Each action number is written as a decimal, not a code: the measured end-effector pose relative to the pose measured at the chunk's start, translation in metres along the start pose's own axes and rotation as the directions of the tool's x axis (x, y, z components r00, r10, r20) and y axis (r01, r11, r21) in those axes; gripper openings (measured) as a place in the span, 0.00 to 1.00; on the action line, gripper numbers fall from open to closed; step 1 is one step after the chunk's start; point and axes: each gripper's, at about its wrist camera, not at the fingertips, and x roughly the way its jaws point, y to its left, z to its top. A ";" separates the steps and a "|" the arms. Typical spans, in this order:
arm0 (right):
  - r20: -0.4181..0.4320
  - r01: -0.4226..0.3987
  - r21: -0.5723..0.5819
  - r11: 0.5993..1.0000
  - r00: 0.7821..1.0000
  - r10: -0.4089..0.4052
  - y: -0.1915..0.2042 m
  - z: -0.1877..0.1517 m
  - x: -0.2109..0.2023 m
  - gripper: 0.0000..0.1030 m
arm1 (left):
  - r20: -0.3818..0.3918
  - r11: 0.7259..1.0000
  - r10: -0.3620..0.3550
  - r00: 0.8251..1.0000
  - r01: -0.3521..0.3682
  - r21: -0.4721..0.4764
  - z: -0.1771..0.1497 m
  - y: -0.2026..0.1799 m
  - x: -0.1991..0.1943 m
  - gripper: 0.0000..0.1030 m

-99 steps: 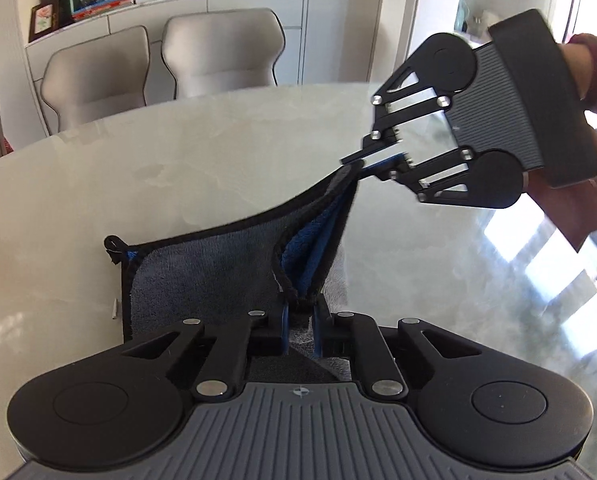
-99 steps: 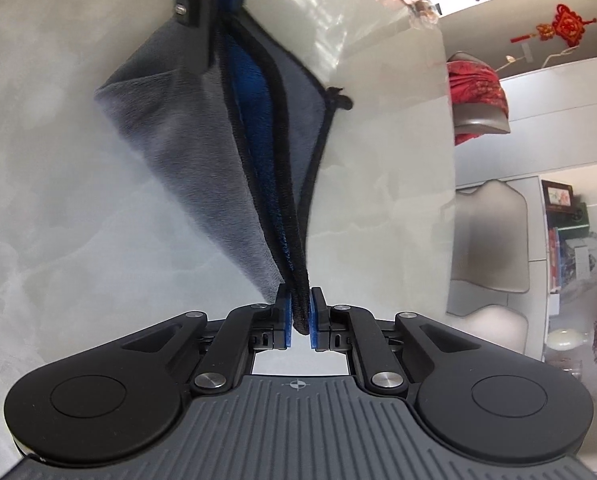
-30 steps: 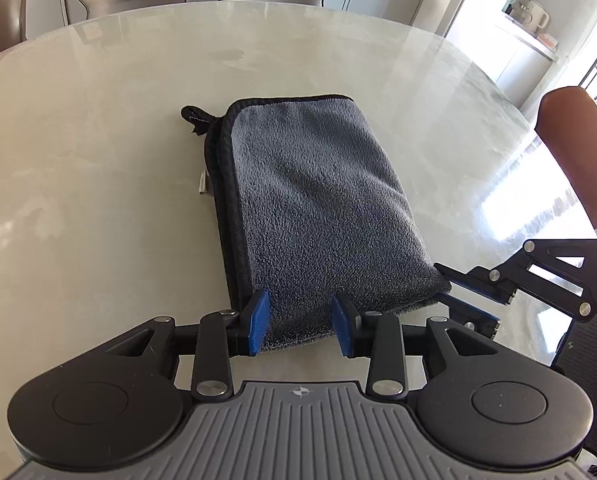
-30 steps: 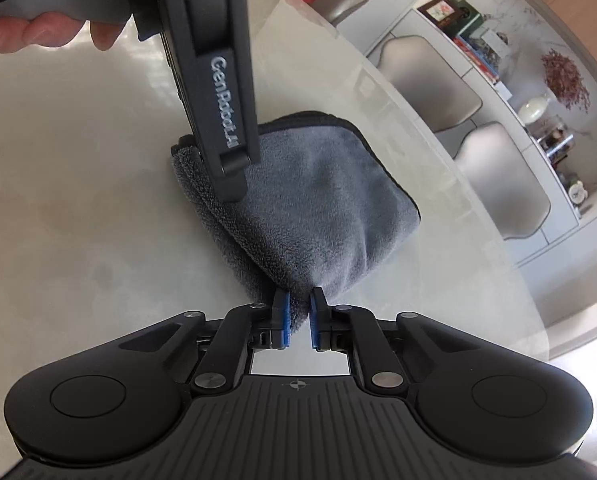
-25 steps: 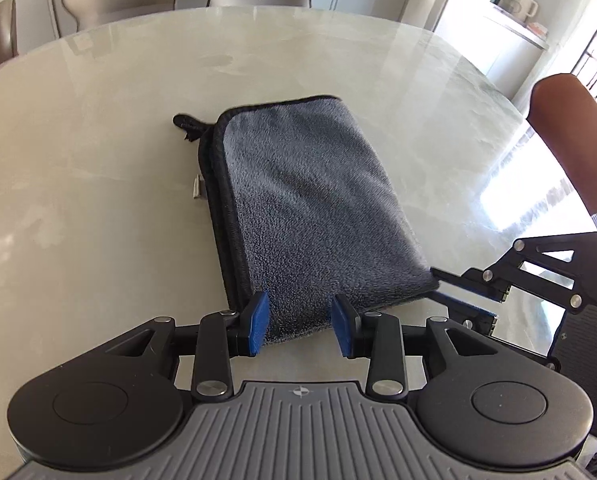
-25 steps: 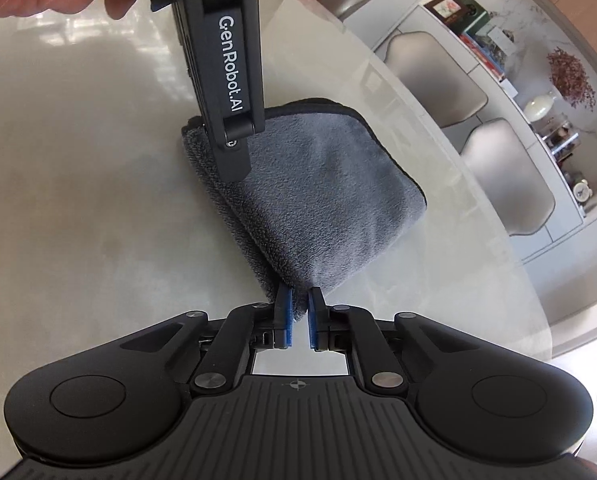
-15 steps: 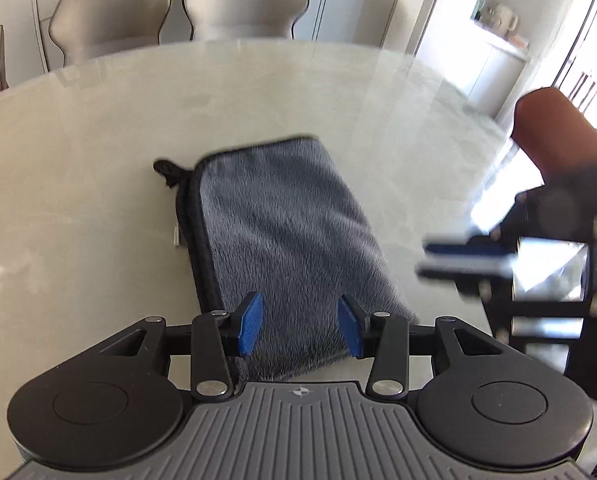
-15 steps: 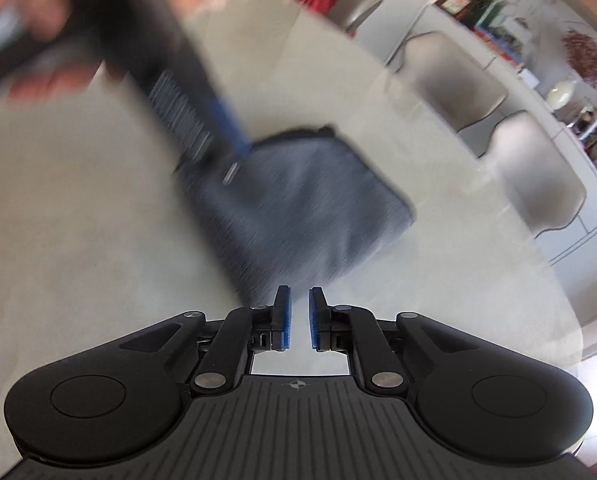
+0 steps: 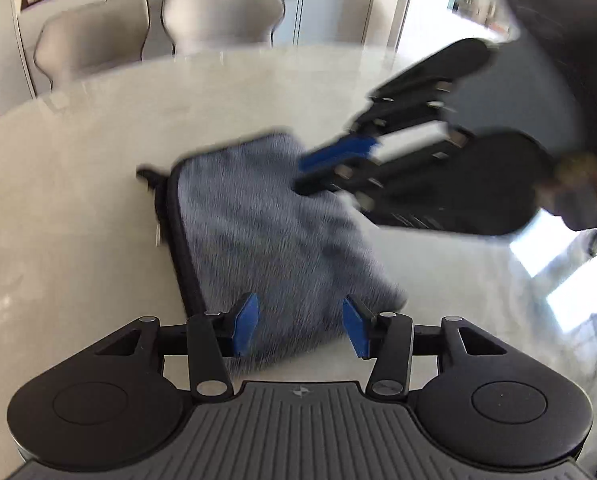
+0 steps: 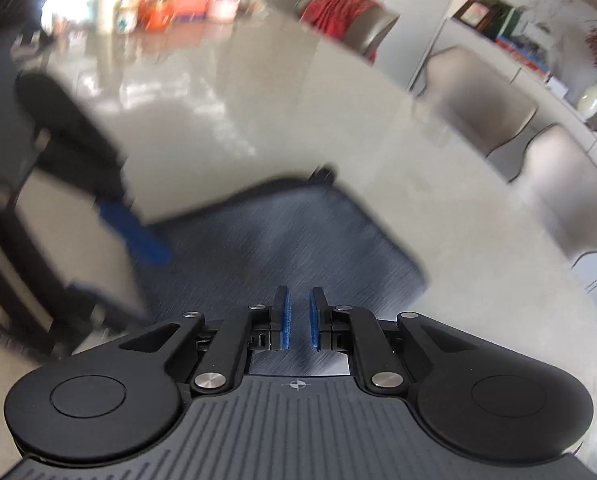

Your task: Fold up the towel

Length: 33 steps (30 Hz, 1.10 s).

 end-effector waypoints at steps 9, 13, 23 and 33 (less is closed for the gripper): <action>-0.111 0.047 0.013 0.999 0.993 -0.045 -0.034 0.009 0.054 0.11 | -0.087 0.999 0.029 0.996 -0.032 -0.033 -0.002 0.004 0.026 0.62; -0.125 0.040 0.034 0.999 0.991 -0.035 -0.040 0.007 0.061 0.11 | -0.087 0.999 0.032 0.996 -0.034 -0.021 -0.003 0.004 0.026 0.63; -0.099 0.217 0.149 0.965 0.974 -0.204 -0.026 0.010 -0.003 0.55 | 0.049 0.988 0.090 0.995 -0.083 -0.127 0.001 0.005 -0.021 0.76; -0.275 0.482 0.365 0.796 0.873 -0.403 0.044 -0.024 -0.086 1.00 | 0.040 0.967 0.231 0.972 -0.225 -0.116 -0.007 -0.024 -0.060 0.80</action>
